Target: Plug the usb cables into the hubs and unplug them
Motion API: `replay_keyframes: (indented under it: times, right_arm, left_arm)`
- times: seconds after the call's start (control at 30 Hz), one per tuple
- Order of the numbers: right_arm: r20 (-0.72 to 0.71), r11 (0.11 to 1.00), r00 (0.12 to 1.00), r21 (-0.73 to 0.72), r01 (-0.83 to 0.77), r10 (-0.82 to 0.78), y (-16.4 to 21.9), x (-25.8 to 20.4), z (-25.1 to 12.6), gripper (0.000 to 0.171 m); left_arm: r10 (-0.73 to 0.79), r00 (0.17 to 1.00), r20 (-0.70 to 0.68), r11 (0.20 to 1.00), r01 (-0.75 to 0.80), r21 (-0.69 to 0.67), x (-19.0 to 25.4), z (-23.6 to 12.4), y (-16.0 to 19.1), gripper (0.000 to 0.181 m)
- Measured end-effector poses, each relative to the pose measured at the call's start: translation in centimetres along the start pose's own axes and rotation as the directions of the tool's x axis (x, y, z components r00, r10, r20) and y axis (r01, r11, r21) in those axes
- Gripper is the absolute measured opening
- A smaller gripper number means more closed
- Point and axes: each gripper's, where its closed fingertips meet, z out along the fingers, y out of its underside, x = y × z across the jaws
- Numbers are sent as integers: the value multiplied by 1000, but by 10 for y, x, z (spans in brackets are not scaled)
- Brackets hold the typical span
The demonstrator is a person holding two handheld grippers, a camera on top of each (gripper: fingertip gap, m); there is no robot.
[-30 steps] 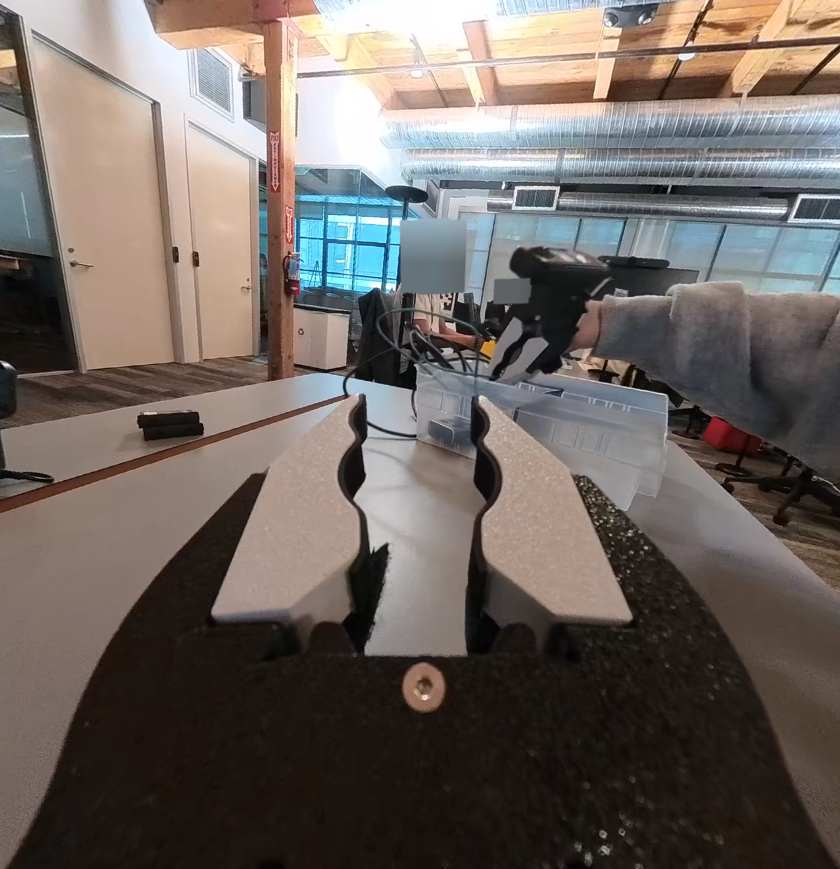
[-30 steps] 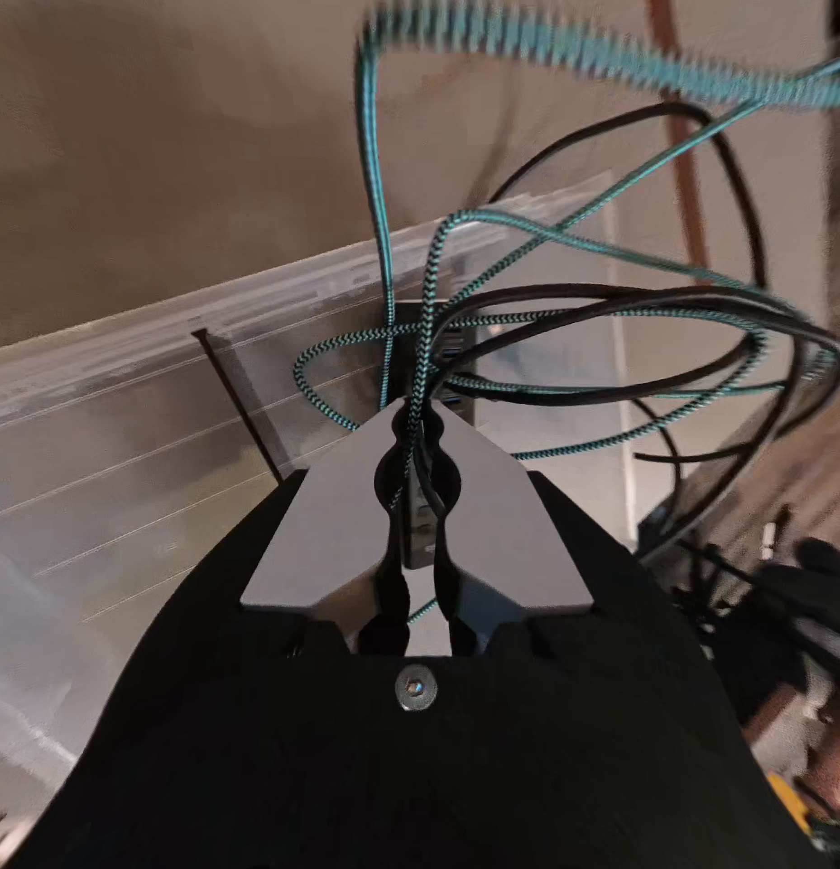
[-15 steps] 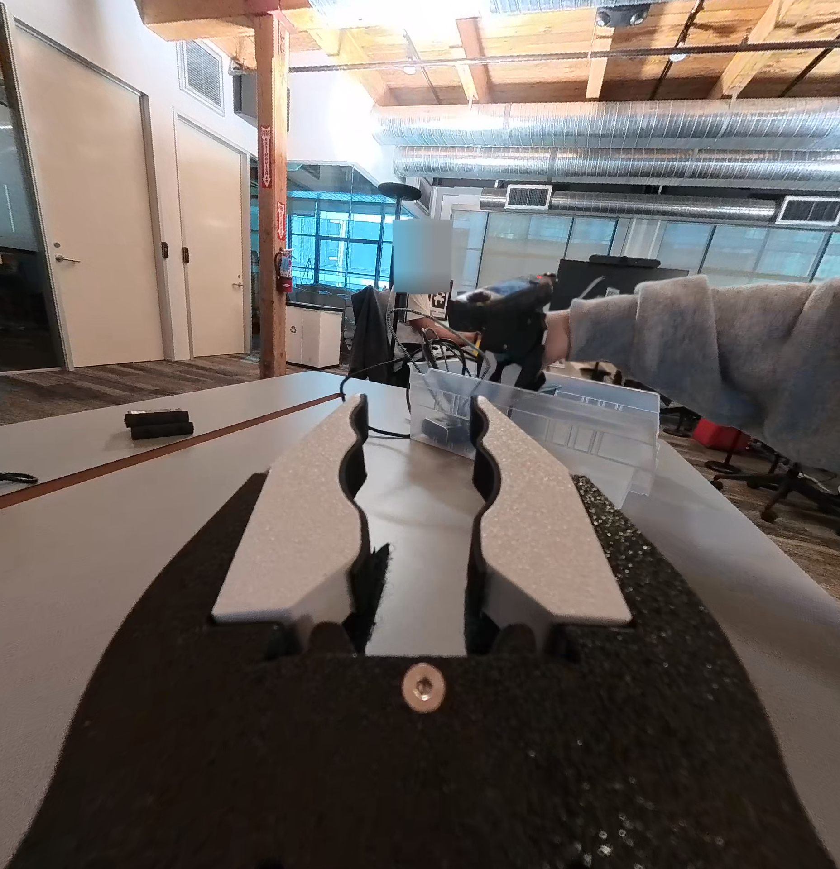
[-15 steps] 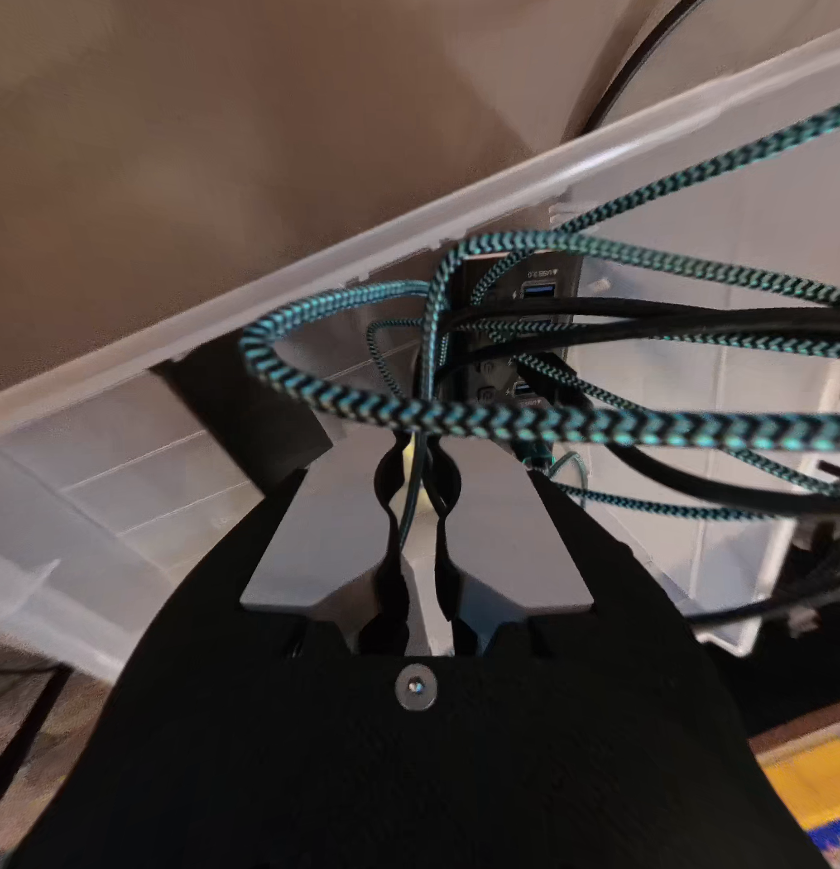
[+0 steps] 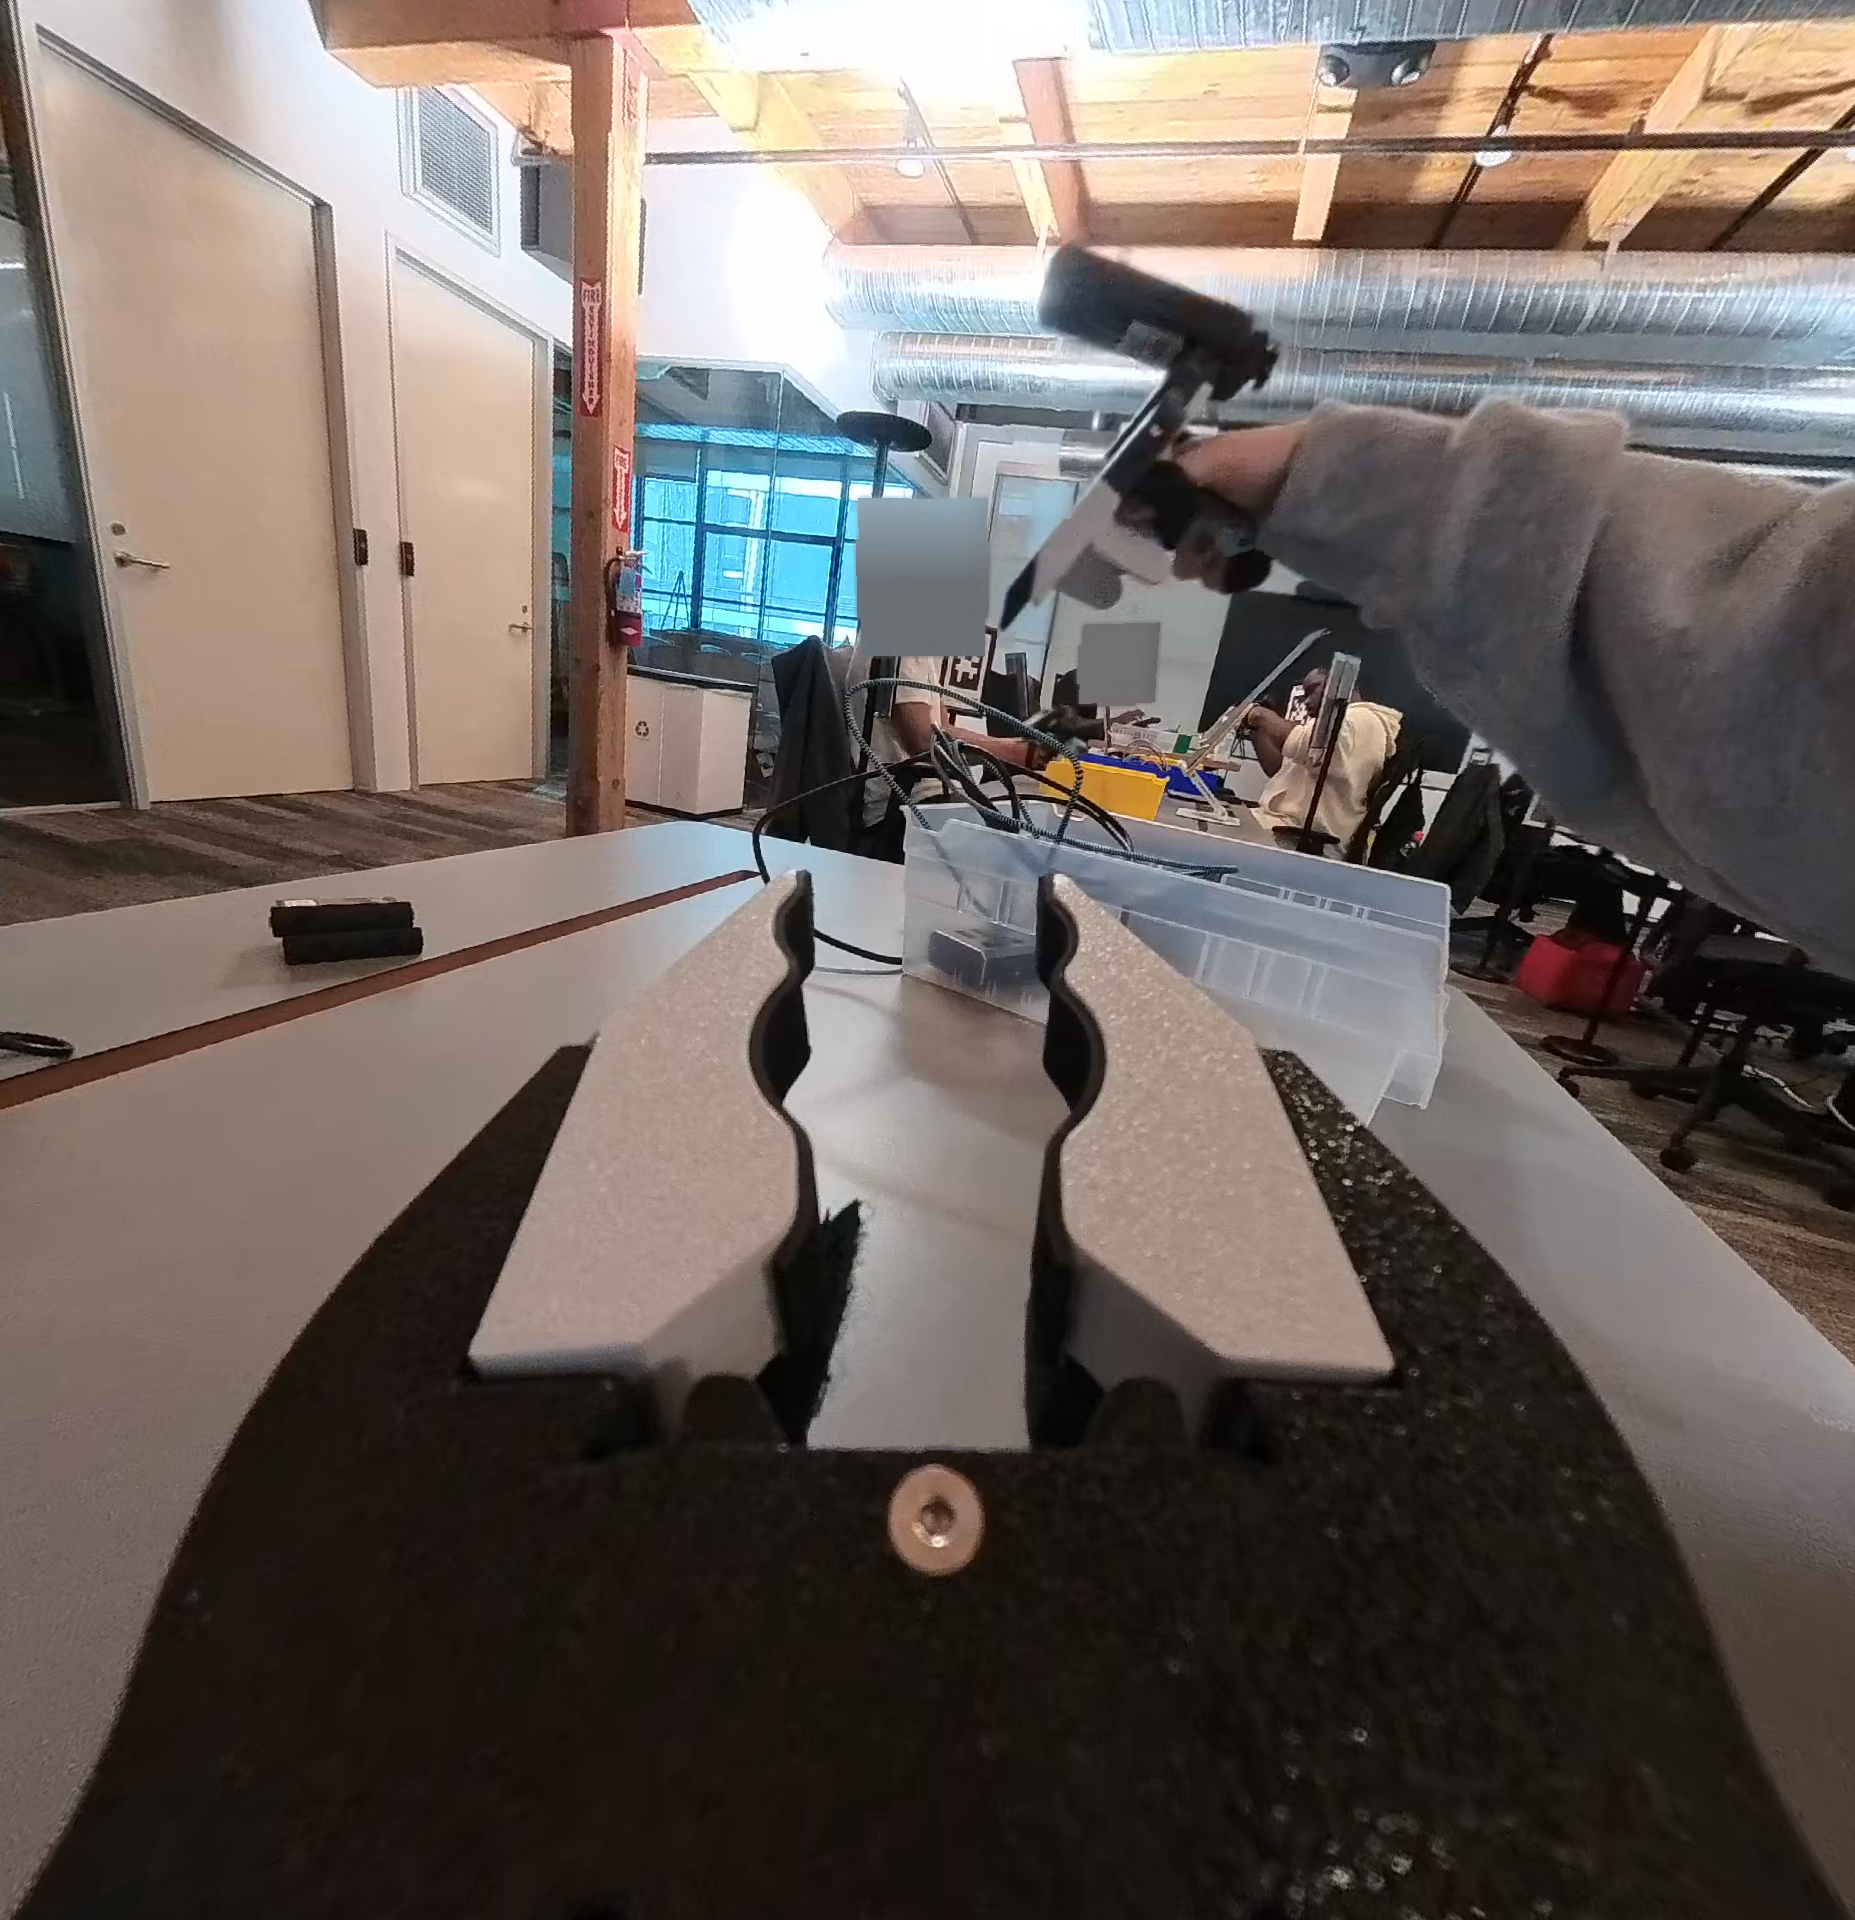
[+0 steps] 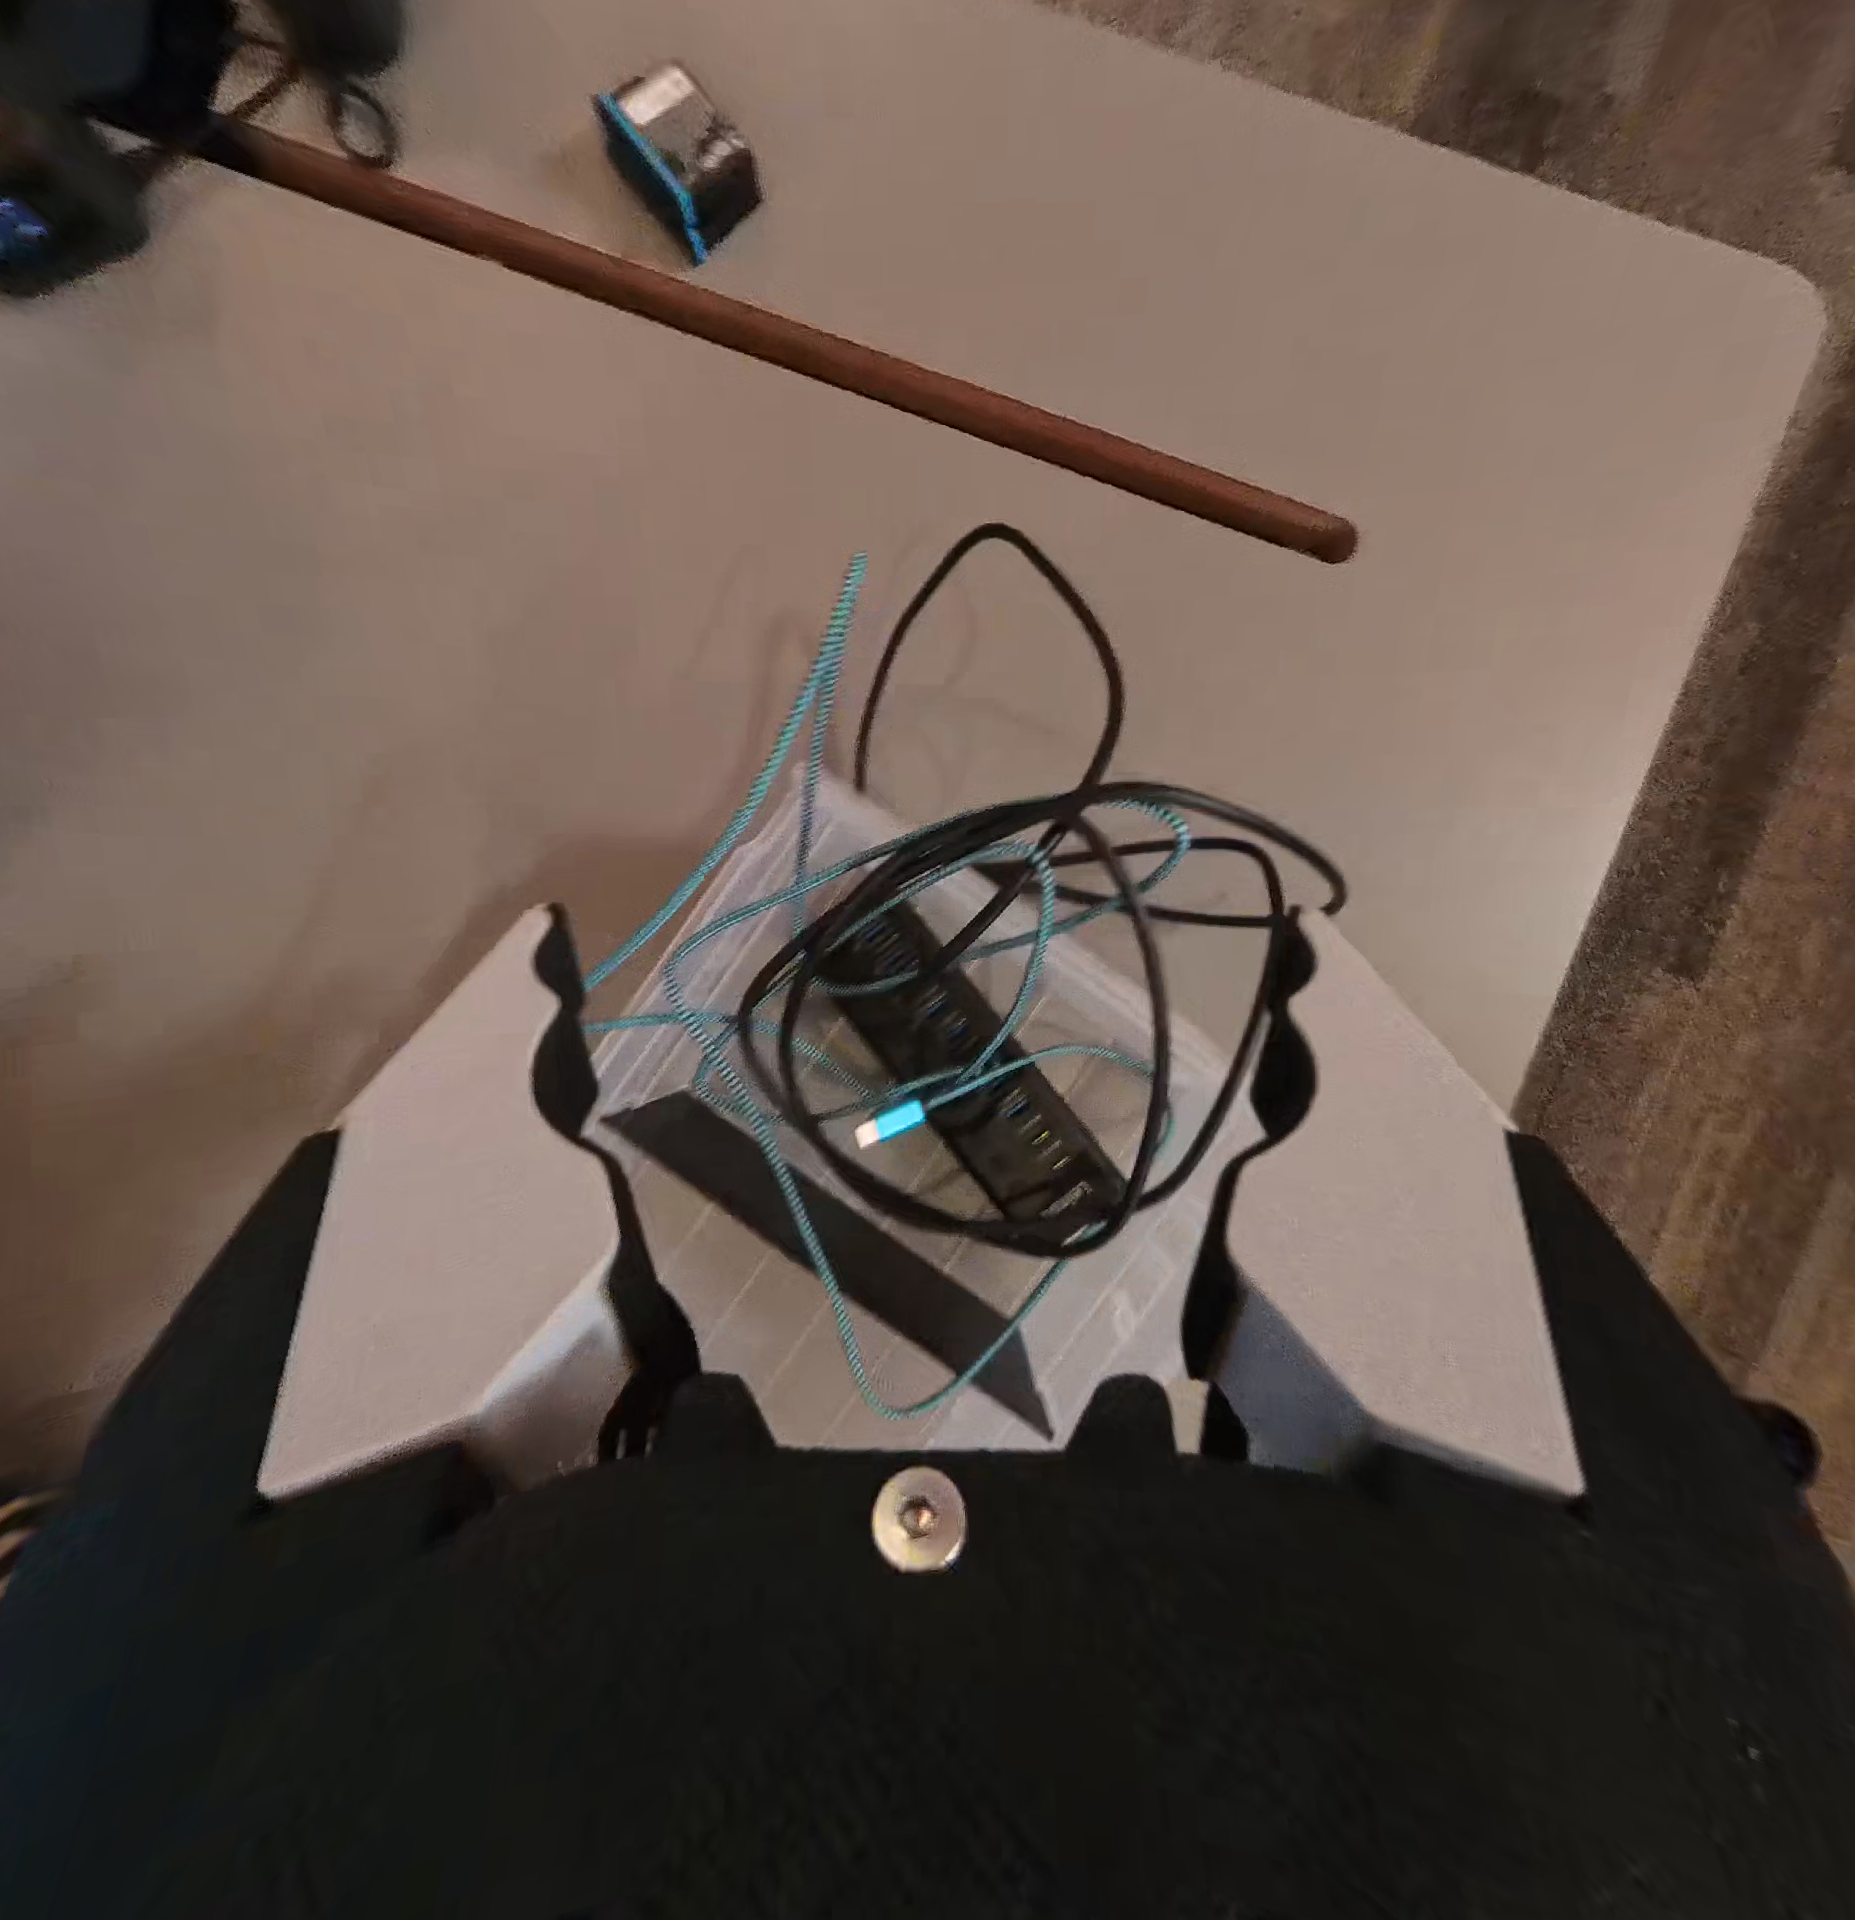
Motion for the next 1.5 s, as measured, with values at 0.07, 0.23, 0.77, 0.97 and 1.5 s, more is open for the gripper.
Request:
replay_keyframes:
  times: [0.07,0.23,0.77,0.97,1.5]
  right_arm:
    - [-41,999,999,-30,20,-21,-3,16,21,136]
    - [-117,988,985,-106,116,-128,-11,47,65,123]
    - [-154,906,910,-252,340,-385,9,58,61,2]
    - [-494,685,510,-283,671,-704,21,44,3,4]
    - [-638,808,720,255,532,-273,-11,31,-20,1]
  left_arm:
    - [1,1000,-1,1000,-1,0,0,0,0,40]
    - [7,1000,-11,1000,-7,-14,2,1,2,40]
    - [16,1000,-21,999,-17,-34,4,3,5,40]
    - [0,1000,-11,1000,0,-15,1,2,3,39]
    - [-14,1000,-14,1000,14,-7,1,2,2,38]
